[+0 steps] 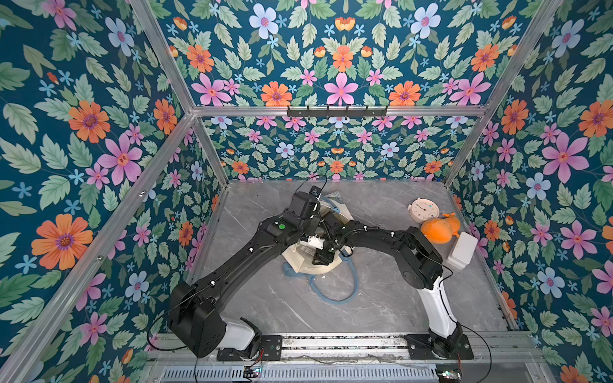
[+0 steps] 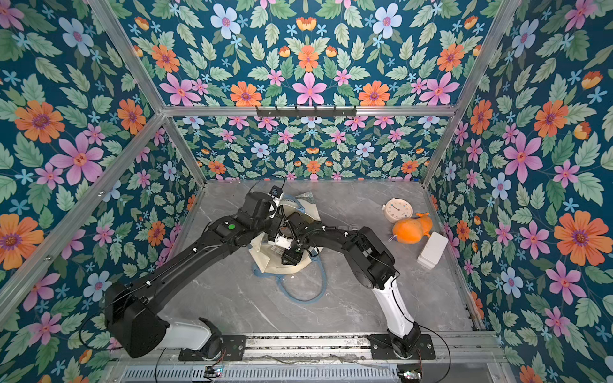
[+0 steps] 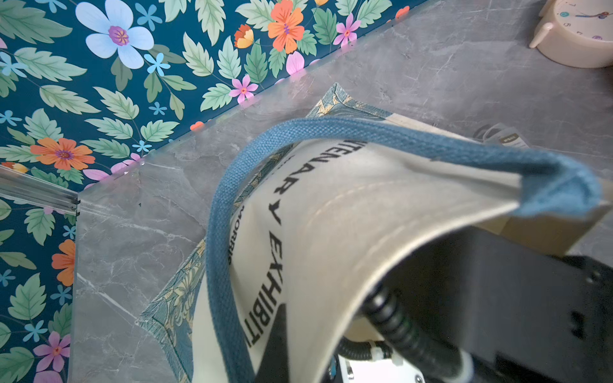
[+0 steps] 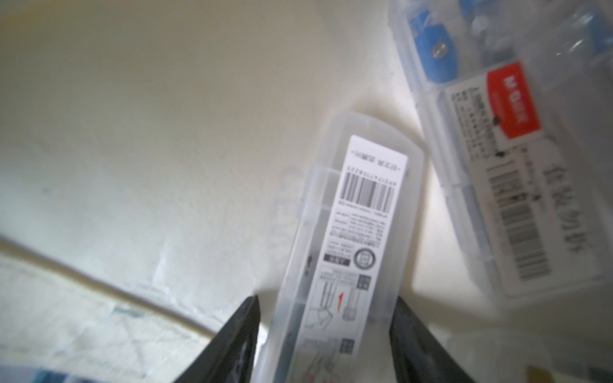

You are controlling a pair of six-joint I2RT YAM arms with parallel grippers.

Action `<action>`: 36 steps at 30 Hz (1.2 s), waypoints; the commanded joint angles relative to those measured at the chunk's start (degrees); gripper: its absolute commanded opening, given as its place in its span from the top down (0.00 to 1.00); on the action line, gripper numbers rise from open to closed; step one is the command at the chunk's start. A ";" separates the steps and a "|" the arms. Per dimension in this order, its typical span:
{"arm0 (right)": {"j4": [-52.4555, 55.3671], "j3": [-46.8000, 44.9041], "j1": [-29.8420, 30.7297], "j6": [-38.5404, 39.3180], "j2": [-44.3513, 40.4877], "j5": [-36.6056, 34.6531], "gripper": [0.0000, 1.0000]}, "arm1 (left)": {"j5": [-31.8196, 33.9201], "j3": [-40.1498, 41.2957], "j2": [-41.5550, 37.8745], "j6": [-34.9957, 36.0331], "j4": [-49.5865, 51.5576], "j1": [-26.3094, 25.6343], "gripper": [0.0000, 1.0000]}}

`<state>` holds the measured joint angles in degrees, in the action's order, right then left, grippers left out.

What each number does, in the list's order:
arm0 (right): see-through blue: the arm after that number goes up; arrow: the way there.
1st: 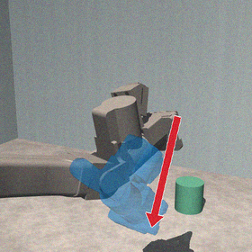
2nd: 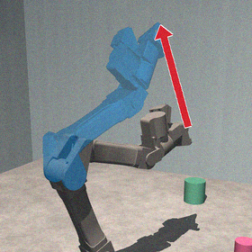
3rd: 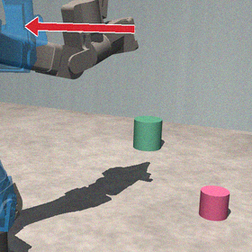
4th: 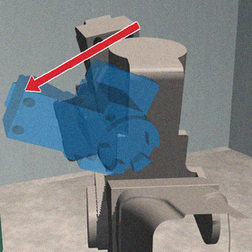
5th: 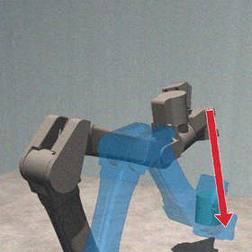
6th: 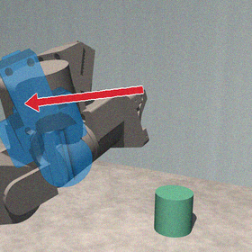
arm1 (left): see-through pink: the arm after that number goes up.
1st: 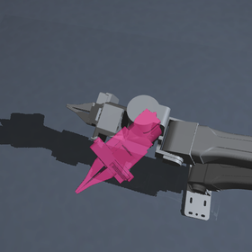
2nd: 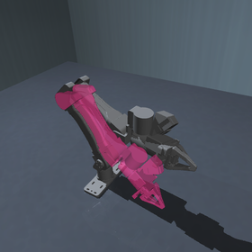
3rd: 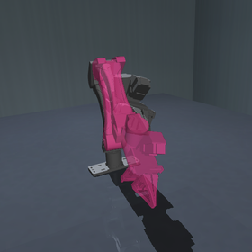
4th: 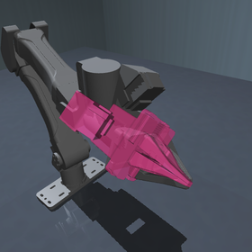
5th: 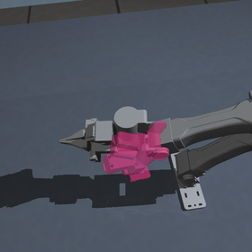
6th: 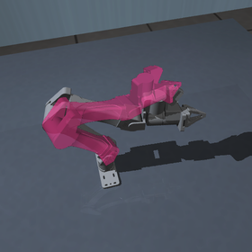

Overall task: Take out the compass set from the canvas bag
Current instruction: Adjust the compass set in the canvas bag, then pick up the compass set from the canvas bag.

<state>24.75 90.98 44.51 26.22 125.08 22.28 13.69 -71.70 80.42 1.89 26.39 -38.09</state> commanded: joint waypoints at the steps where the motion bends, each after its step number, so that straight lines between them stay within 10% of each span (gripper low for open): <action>1: 4.43 1.29 -0.25 -3.88 0.51 1.26 0.35 | -0.72 -0.17 -0.33 0.11 -0.73 -0.06 1.00; 12: 12.56 10.33 -0.51 -12.59 6.40 0.54 0.29 | -0.42 -0.07 -0.53 0.12 -0.64 -0.06 1.00; 36: 8.82 -1.24 2.29 -21.69 -6.41 -11.56 0.57 | 0.98 0.06 -0.29 0.17 -0.64 -0.05 1.00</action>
<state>33.45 90.45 46.65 6.72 120.64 11.55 14.61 -71.70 80.36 1.89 26.72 -38.13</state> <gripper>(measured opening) 0.481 0.062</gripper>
